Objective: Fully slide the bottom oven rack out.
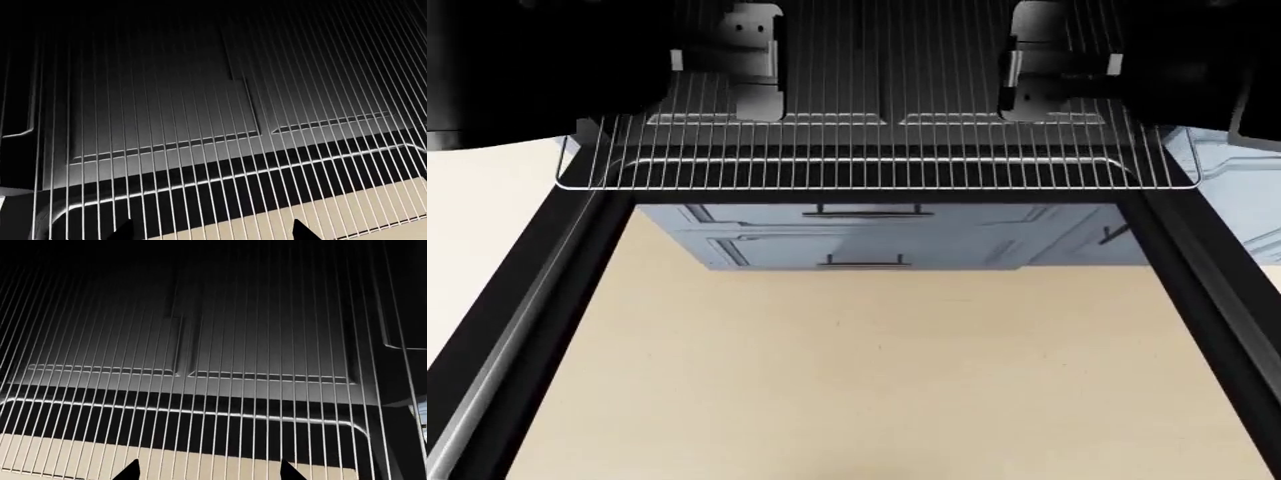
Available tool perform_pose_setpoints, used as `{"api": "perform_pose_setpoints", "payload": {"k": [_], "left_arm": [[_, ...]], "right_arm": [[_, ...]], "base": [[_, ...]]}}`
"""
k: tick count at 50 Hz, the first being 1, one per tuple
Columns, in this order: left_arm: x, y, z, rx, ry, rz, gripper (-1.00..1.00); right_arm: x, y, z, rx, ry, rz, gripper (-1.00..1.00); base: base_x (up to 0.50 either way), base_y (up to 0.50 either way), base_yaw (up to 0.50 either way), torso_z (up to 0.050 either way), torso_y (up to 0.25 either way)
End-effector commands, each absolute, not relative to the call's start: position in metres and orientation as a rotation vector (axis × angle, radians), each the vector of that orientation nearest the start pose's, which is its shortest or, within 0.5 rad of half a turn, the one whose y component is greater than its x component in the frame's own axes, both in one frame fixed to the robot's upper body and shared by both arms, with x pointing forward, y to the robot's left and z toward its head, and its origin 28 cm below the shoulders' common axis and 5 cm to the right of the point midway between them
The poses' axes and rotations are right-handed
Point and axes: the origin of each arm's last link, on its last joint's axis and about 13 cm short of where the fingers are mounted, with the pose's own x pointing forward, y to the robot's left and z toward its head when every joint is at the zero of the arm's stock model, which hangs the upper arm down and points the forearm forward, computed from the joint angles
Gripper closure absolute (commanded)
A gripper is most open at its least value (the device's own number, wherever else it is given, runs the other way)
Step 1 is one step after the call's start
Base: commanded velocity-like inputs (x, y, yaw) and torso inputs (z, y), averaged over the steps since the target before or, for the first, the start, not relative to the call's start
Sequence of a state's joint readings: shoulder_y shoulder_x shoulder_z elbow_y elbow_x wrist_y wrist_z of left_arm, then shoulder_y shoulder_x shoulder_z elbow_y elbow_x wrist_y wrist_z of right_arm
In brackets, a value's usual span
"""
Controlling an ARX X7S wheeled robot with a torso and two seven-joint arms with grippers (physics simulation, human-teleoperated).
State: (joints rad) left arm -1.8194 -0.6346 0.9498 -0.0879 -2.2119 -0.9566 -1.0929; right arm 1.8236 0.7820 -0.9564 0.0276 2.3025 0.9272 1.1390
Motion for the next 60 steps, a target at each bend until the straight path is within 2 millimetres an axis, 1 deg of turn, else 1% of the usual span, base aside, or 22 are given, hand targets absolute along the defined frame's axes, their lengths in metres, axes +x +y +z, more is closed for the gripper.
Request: {"api": "perform_pose_setpoints", "payload": {"k": [1, 11, 15, 19, 24, 33, 38, 46, 49, 53, 60], "left_arm": [[0.275, 0.199, 0.388, 0.02, 0.351, -0.23, -1.0], [0.279, 0.195, 0.378, 0.033, 0.363, -0.231, -1.0], [0.281, 0.195, 0.376, 0.035, 0.361, -0.224, -1.0], [0.283, 0.196, 0.373, 0.035, 0.36, -0.217, -1.0], [0.287, 0.197, 0.371, 0.035, 0.36, -0.21, -1.0], [0.299, 0.2, 0.358, 0.043, 0.374, -0.198, -1.0], [0.306, 0.201, 0.354, 0.038, 0.372, -0.187, -1.0], [0.306, 0.199, 0.347, 0.05, 0.388, -0.177, -1.0], [0.306, 0.198, 0.347, 0.053, 0.388, -0.177, -1.0], [0.307, 0.198, 0.342, 0.052, 0.393, -0.173, -1.0], [0.308, 0.199, 0.331, 0.038, 0.411, -0.17, -1.0]], "right_arm": [[0.268, -0.118, 0.395, 0.029, 0.36, 0.139, -1.0], [0.279, -0.115, 0.384, 0.006, 0.361, 0.137, -1.0], [0.283, -0.114, 0.384, -0.035, 0.317, 0.12, -1.0], [0.287, -0.113, 0.38, -0.043, 0.309, 0.116, -1.0], [0.293, -0.113, 0.372, -0.051, 0.327, 0.109, -1.0], [0.301, -0.112, 0.353, -0.045, 0.367, 0.117, -1.0], [0.306, -0.113, 0.347, -0.039, 0.379, 0.115, -1.0], [0.305, -0.116, 0.336, -0.041, 0.407, 0.103, -1.0], [0.304, -0.117, 0.33, -0.04, 0.419, 0.1, -1.0], [0.304, -0.118, 0.321, -0.04, 0.437, 0.095, -1.0], [0.305, -0.119, 0.317, -0.035, 0.448, 0.092, -1.0]], "base": [[0.0, 0.0, 0.0, 0.0, 0.0], [0.0, 0.0, 0.0, 0.0, 0.0], [0.0, 0.0, 0.0, 0.0, 0.0], [0.0, 0.0, 0.0, 0.0, 0.0], [0.0, 0.0, 0.0, 0.0, 0.0], [0.0, 0.0, 0.0, 0.0, 0.0], [0.0, 0.0, 0.0, 0.0, 0.0], [0.0, 0.0, 0.0, 0.0, 0.0], [0.0, 0.0, 0.0, 0.0, 0.0], [0.0, 0.0, 0.0, 0.0, 0.0], [0.0, 0.0, 0.0, 0.0, 0.0]]}}
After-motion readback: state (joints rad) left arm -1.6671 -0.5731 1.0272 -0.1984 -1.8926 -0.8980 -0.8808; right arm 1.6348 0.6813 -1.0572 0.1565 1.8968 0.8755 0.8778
